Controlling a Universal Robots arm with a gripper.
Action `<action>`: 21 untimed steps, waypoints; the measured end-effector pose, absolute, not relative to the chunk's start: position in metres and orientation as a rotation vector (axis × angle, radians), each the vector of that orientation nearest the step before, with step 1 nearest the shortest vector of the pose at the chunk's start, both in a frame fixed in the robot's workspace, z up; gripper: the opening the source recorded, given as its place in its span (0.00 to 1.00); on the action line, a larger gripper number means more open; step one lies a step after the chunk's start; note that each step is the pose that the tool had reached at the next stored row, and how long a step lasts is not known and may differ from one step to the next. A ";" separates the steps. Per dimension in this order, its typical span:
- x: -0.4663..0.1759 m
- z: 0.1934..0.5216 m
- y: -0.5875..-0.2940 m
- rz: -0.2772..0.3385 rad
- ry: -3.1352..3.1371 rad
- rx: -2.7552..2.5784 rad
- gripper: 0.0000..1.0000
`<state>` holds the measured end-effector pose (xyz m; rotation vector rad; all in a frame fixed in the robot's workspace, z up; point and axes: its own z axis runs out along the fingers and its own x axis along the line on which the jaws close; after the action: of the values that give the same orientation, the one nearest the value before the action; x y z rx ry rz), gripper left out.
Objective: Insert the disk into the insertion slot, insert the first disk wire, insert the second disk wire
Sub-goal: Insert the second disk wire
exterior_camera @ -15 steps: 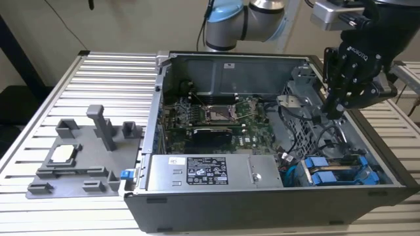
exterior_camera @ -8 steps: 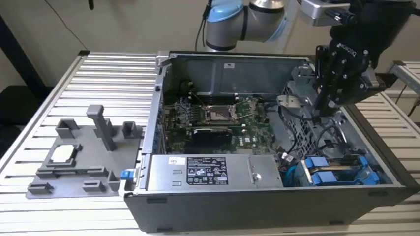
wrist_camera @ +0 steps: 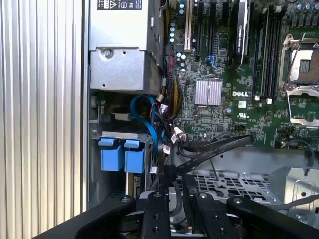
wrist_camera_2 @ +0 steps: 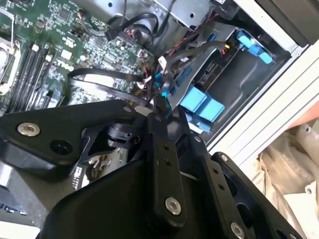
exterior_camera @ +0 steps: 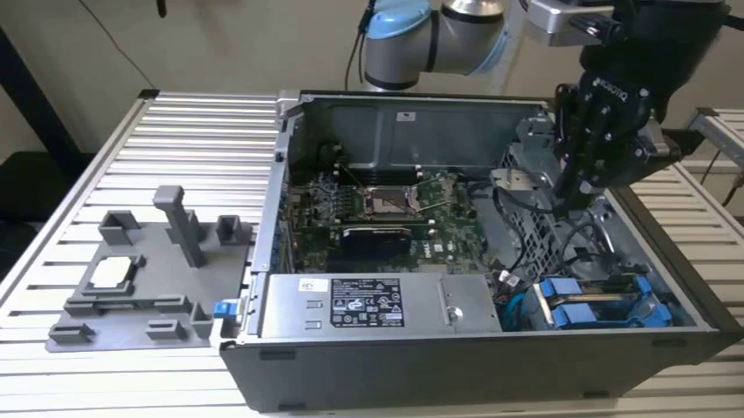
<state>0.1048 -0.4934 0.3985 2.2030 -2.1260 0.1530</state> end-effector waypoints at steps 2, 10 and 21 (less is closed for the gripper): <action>0.102 0.398 -0.493 0.159 -2.123 2.200 0.27; 0.096 0.395 -0.493 0.188 -2.107 2.185 0.27; 0.077 0.388 -0.493 0.249 -2.121 2.214 0.27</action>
<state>0.0774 -0.4934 0.3881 2.2143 -2.1208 0.2489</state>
